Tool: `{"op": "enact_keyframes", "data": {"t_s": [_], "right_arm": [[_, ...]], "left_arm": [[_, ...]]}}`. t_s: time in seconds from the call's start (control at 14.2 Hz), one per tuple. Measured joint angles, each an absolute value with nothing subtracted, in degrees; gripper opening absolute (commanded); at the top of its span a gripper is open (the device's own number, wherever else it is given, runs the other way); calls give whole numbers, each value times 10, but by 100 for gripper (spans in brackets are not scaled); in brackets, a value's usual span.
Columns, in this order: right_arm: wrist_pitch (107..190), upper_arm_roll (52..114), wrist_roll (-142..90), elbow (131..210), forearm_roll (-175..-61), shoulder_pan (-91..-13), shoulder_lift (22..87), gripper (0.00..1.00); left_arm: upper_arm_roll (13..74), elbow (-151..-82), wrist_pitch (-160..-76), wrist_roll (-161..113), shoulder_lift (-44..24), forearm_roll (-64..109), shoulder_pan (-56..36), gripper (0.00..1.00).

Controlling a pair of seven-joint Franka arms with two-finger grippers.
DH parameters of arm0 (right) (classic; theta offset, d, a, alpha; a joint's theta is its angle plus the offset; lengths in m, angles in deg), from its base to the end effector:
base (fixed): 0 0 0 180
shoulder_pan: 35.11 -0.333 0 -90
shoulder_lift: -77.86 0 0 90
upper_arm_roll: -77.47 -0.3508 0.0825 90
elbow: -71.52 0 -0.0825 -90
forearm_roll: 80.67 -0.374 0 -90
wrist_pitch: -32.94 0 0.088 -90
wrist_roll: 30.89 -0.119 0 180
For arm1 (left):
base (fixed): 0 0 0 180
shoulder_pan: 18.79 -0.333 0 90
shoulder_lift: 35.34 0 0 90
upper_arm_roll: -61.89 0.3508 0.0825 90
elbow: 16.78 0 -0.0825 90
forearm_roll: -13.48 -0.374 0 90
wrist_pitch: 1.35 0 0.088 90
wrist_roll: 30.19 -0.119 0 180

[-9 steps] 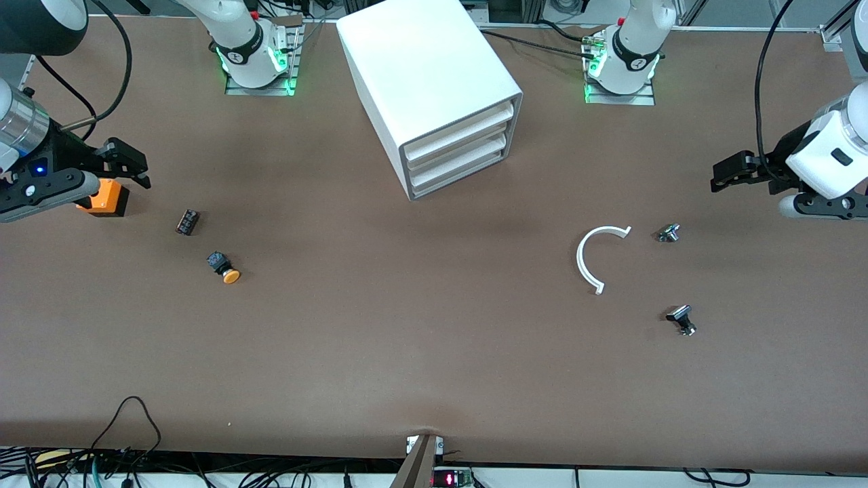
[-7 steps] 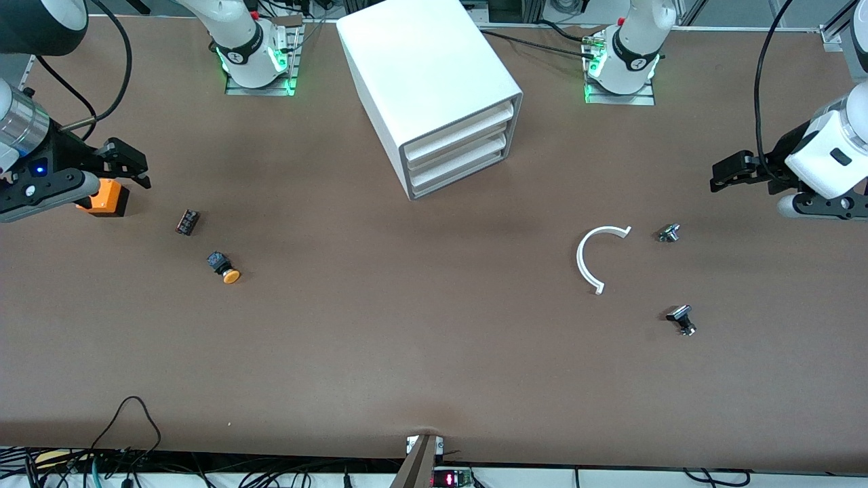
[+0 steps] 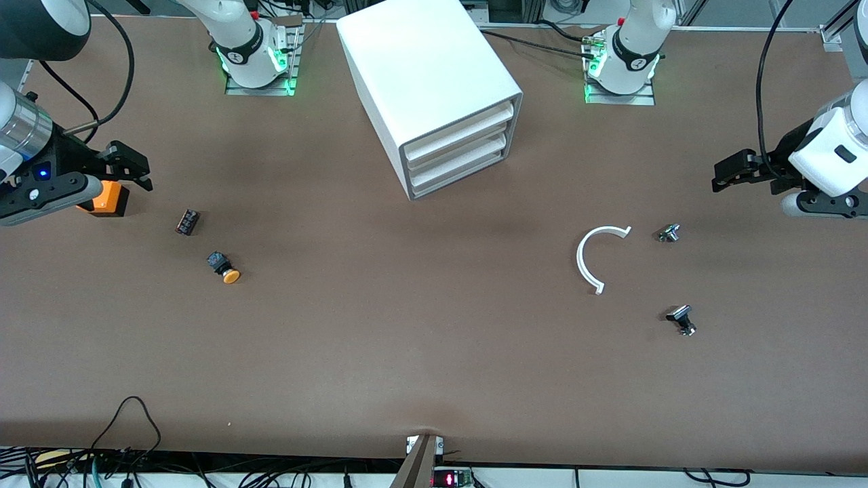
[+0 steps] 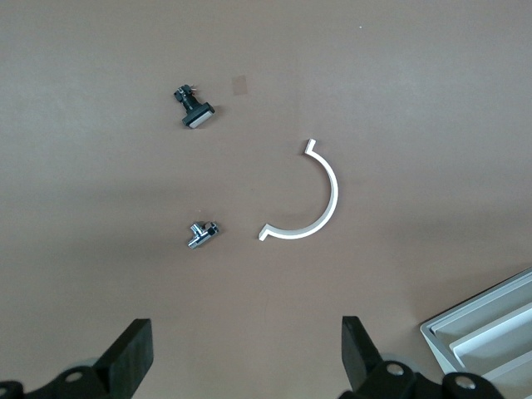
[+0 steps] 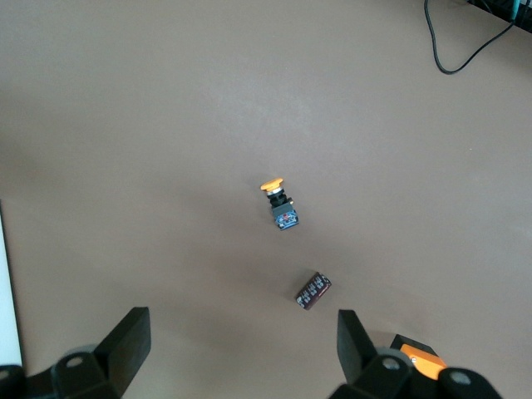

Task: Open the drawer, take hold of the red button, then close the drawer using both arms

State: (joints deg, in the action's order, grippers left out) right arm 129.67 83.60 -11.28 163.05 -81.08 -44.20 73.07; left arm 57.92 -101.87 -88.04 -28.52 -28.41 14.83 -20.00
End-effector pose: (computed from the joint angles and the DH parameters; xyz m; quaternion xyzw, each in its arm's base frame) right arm 0.5801 0.0334 0.5984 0.9807 0.1955 0.0036 0.0014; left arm 0.5767 -0.0281 0.6141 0.9988 -0.0096 -0.0469 0.0142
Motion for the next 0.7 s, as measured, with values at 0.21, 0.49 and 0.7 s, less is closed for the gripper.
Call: {"op": "enact_keyframes", "data": {"t_s": [0.21, 0.49, 0.7], "right_arm": [[1297, 836, -113, 1630, -811, -442, 731, 100], [1297, 836, -113, 1630, -811, -442, 731, 100], [1297, 836, -113, 1630, -811, -442, 731, 100]], "left_arm": [[577, -1019, -880, -286, -284, 148, -198, 100], [534, -1019, -880, -286, -276, 153, -196, 100], [487, -1019, -880, -286, -254, 172, -192, 100]]}}
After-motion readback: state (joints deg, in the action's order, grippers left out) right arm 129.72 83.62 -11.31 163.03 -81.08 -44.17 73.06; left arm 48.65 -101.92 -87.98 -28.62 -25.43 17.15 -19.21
